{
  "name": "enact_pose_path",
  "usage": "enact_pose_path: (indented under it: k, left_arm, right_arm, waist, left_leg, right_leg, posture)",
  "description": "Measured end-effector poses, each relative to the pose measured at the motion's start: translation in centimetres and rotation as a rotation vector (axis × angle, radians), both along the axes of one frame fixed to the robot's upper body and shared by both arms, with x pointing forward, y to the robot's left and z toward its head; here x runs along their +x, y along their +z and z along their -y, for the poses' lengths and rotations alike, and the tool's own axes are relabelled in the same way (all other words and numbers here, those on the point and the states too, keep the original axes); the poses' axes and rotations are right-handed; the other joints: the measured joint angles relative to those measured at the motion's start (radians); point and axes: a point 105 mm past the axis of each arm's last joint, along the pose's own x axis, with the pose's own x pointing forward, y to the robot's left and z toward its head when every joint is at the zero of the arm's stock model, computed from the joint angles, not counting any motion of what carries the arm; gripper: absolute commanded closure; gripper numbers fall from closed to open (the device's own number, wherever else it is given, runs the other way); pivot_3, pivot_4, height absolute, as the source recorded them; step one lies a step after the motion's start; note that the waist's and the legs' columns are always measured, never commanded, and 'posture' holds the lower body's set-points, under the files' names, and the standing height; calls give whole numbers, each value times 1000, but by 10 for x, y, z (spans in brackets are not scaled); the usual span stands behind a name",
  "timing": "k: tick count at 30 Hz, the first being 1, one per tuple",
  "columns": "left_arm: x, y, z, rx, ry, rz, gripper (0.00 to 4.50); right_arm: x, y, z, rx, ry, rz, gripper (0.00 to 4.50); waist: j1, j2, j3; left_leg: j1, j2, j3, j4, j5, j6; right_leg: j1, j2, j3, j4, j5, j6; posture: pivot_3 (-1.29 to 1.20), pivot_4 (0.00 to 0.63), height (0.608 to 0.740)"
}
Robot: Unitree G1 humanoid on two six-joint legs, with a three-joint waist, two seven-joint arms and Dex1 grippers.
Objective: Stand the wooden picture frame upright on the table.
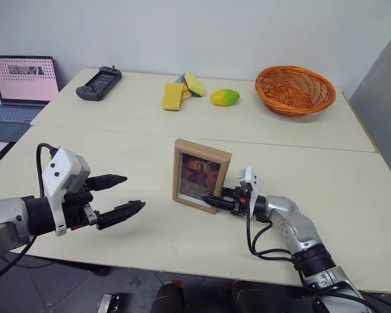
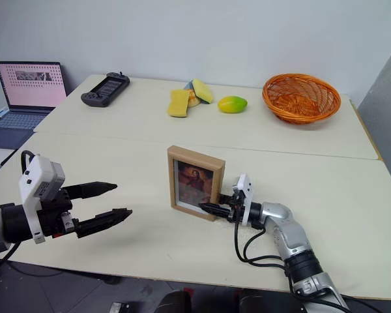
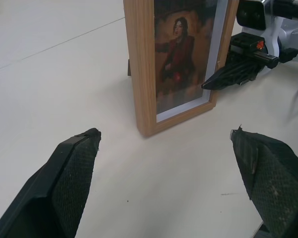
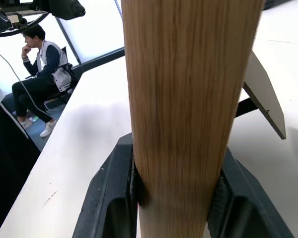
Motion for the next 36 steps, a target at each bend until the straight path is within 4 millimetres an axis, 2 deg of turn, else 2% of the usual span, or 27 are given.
enact_pose_path:
  k: [3, 7, 18, 25, 26, 27, 32, 36]
  left_arm:
    - [0, 0, 0, -3, -1, 1, 0]
    - [1, 2, 2, -6, -7, 11, 0]
    - [4, 1, 3, -17, -14, 2, 0]
    - [6, 2, 7, -39, -28, 9, 0]
    - [7, 2, 7, -47, -26, 13, 375]
    - [8, 4, 8, -64, -21, 22, 433]
    - [13, 7, 8, -113, -6, 37, 1585]
    - [27, 14, 14, -189, 23, 105, 1585]
  right_arm:
    - [1, -10, 4, -33, -15, -33, 1583]
    - [1, -10, 3, -33, -14, -32, 688]
    - [2, -9, 7, -48, -19, -23, 688]
    - [2, 16, 34, -43, -78, 10, 688]
    - [1, 18, 36, -41, -85, 9, 1048]
    - [0, 21, 41, -25, -101, -4, 1127]
    - [-5, 32, 60, -11, -154, -25, 2391]
    - [-12, 28, 65, -17, -201, -73, 2391]
  waist:
    - [0, 0, 0]
    - [-1, 0, 0]
    - [-1, 0, 0]
    - [3, 1, 0]
    - [3, 1, 0]
    - [3, 1, 0]
    - [2, 0, 0]
    - [8, 0, 1]
  left_leg:
    - [0, 0, 0, 0, 0, 0]
    - [0, 0, 0, -1, 0, 0]
    - [0, 0, 1, -1, 0, 0]
    - [0, 0, 1, -1, 0, 0]
    - [0, 0, 1, -1, 0, 0]
    - [0, 0, 1, -1, 0, 0]
    - [0, 1, 1, -1, 0, 0]
    - [0, 0, 1, -1, 0, 0]
  right_leg:
    - [-1, 0, 0, 0, 0, 0]
    - [-1, 0, 0, 0, 0, 0]
    - [-1, 0, 0, 0, 0, 0]
    - [-1, 0, 0, 0, 0, 0]
    - [-1, 0, 0, 0, 0, 0]
    - [-1, 0, 0, 0, 0, 0]
    - [-1, 0, 1, 0, 0, 0]
    - [-1, 1, 1, 0, 0, 0]
  posture:
    - [0, 150, 740]
    - [0, 150, 740]
    - [0, 150, 740]
    - [0, 150, 740]
    - [0, 150, 740]
    - [0, 150, 740]
    - [0, 150, 740]
    - [0, 150, 740]
